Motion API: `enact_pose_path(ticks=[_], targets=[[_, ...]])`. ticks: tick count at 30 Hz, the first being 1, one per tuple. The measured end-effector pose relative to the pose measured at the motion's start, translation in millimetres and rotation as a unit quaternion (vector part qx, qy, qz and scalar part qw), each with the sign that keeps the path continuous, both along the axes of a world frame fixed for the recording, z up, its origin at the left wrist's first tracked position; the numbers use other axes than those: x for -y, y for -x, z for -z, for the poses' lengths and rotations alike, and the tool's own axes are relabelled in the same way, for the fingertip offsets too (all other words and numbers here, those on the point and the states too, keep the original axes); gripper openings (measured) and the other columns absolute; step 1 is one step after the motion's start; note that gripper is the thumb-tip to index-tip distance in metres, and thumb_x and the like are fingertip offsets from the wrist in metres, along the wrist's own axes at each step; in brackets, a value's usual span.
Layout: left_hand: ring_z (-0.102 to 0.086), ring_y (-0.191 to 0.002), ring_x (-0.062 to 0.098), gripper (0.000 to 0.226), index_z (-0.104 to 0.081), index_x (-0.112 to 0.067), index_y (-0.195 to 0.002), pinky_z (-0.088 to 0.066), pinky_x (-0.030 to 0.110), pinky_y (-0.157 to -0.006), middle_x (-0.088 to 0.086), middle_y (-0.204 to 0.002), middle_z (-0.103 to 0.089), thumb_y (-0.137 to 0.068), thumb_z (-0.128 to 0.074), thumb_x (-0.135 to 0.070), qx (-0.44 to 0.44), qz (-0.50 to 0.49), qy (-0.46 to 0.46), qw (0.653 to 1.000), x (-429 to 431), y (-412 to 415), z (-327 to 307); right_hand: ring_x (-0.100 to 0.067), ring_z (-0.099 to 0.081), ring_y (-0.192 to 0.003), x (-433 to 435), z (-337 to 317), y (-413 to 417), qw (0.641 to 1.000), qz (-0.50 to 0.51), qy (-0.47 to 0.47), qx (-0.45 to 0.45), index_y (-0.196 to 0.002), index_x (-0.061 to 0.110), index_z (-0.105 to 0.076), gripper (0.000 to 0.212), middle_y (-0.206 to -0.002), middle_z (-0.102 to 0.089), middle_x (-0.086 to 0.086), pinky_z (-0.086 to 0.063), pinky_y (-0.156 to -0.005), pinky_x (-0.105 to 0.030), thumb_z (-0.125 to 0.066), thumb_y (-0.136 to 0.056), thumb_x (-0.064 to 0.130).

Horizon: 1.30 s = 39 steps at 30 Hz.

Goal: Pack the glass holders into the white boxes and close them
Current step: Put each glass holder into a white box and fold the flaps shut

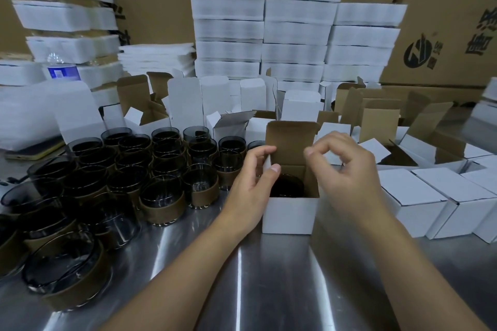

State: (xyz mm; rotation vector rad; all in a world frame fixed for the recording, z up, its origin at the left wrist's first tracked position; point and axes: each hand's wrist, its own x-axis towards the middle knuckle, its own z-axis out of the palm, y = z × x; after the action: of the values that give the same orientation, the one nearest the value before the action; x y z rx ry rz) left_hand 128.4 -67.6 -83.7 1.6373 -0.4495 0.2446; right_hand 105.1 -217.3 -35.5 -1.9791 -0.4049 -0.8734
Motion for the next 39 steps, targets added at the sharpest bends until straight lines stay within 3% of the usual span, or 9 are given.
enact_pose_path(ticks=[3, 8, 10, 14, 17, 20, 26, 31, 39], targets=[[-0.047, -0.112, -0.012, 0.032, -0.046, -0.049, -0.113, -0.038, 0.008, -0.089, -0.021, -0.118, -0.052, -0.081, -0.047, -0.045, -0.005, -0.019, -0.002, 1.000, -2.0, -1.3, 0.9, 0.005, -0.056, -0.076, 2.9, 2.3, -7.8, 0.984, 0.033, -0.153, -0.090, -0.069, 0.020, -0.059, 0.022, -0.074, -0.060, 0.008, -0.045, -0.069, -0.014, -0.054, -0.089, 0.028], [-0.053, -0.105, -0.013, 0.027, -0.054, -0.045, -0.109, -0.042, 0.007, -0.087, -0.017, -0.116, -0.056, -0.083, -0.049, -0.047, -0.033, -0.008, 0.048, 0.998, -4.9, -1.8, -6.7, -0.012, -0.059, -0.095, 4.5, 8.7, -28.4, 0.915, 0.004, -0.289, -0.280, -0.091, 0.029, -0.062, 0.015, -0.099, -0.063, 0.005, -0.049, -0.095, -0.037, -0.053, -0.091, 0.016], [-0.058, -0.113, 0.003, 0.023, -0.062, -0.039, -0.108, -0.047, 0.022, -0.097, -0.006, -0.123, -0.062, -0.094, -0.044, -0.036, -0.092, 0.017, 0.119, 0.989, -6.9, -3.5, -9.3, -0.017, -0.059, -0.104, 1.6, 12.0, -30.9, 0.894, -0.028, -0.304, -0.327, -0.102, 0.024, -0.064, 0.020, -0.107, -0.064, -0.002, -0.050, -0.090, -0.033, -0.054, -0.089, 0.012], [-0.063, -0.101, 0.016, 0.039, -0.067, -0.031, -0.108, -0.048, 0.030, -0.087, 0.004, -0.112, -0.069, -0.095, -0.038, -0.008, -0.140, 0.043, 0.172, 0.974, -12.0, -1.4, -12.6, -0.018, -0.057, -0.090, -6.9, 17.9, -28.8, 0.856, -0.096, -0.336, -0.381, -0.120, 0.012, -0.062, 0.034, -0.098, -0.063, -0.006, -0.043, -0.075, -0.029, -0.049, -0.088, 0.014], [-0.063, -0.105, 0.020, 0.041, -0.065, -0.028, -0.110, -0.048, 0.031, -0.091, 0.007, -0.117, -0.067, -0.093, -0.041, 0.001, -0.126, 0.035, 0.162, 0.978, -11.3, 0.0, -13.0, -0.018, -0.054, -0.092, -7.4, 20.9, -28.6, 0.850, -0.111, -0.332, -0.393, -0.126, 0.011, -0.058, 0.037, -0.101, -0.061, -0.006, -0.040, -0.078, -0.030, -0.050, -0.089, 0.017], [-0.066, -0.093, 0.006, 0.040, -0.062, -0.027, -0.108, -0.050, 0.015, -0.076, -0.003, -0.109, -0.068, -0.091, -0.048, 0.006, -0.099, 0.028, 0.142, 0.984, -9.6, 0.9, -11.9, -0.021, -0.058, -0.104, -6.9, 23.5, -27.9, 0.854, -0.128, -0.320, -0.390, -0.124, 0.013, -0.057, 0.033, -0.114, -0.063, -0.008, -0.044, -0.082, -0.031, -0.052, -0.092, 0.017], [-0.064, -0.089, 0.003, 0.042, -0.043, -0.023, -0.104, -0.050, 0.011, -0.066, -0.001, -0.110, -0.062, -0.085, -0.058, 0.011, -0.107, -0.009, 0.163, 0.981, -6.9, -2.1, -9.2, -0.016, -0.068, -0.087, -7.7, 26.3, -26.2, 0.869, -0.158, -0.305, -0.355, -0.107, 0.018, -0.067, 0.022, -0.098, -0.073, -0.002, -0.049, -0.070, -0.026, -0.056, -0.090, 0.009], [-0.063, -0.097, 0.005, 0.060, -0.036, -0.023, -0.127, -0.049, 0.009, -0.066, -0.004, -0.115, -0.061, -0.085, -0.057, 0.013, -0.112, 0.001, 0.157, 0.981, -7.2, -5.0, -7.2, -0.019, -0.068, -0.092, -9.5, 29.0, -26.3, 0.881, -0.148, -0.295, -0.338, -0.106, 0.023, -0.067, 0.026, -0.101, -0.072, -0.002, -0.053, -0.074, -0.029, -0.056, -0.089, 0.006], [-0.065, -0.086, -0.005, 0.046, -0.053, -0.026, -0.115, -0.048, 0.008, -0.067, -0.005, -0.103, -0.068, -0.087, -0.054, 0.010, -0.100, 0.016, 0.132, 0.986, -8.2, -4.4, -6.2, -0.015, -0.068, -0.087, -5.7, 29.5, -27.8, 0.873, -0.170, -0.310, -0.335, -0.105, 0.029, -0.065, 0.032, -0.099, -0.072, -0.002, -0.048, -0.077, -0.030, -0.057, -0.087, 0.002]])
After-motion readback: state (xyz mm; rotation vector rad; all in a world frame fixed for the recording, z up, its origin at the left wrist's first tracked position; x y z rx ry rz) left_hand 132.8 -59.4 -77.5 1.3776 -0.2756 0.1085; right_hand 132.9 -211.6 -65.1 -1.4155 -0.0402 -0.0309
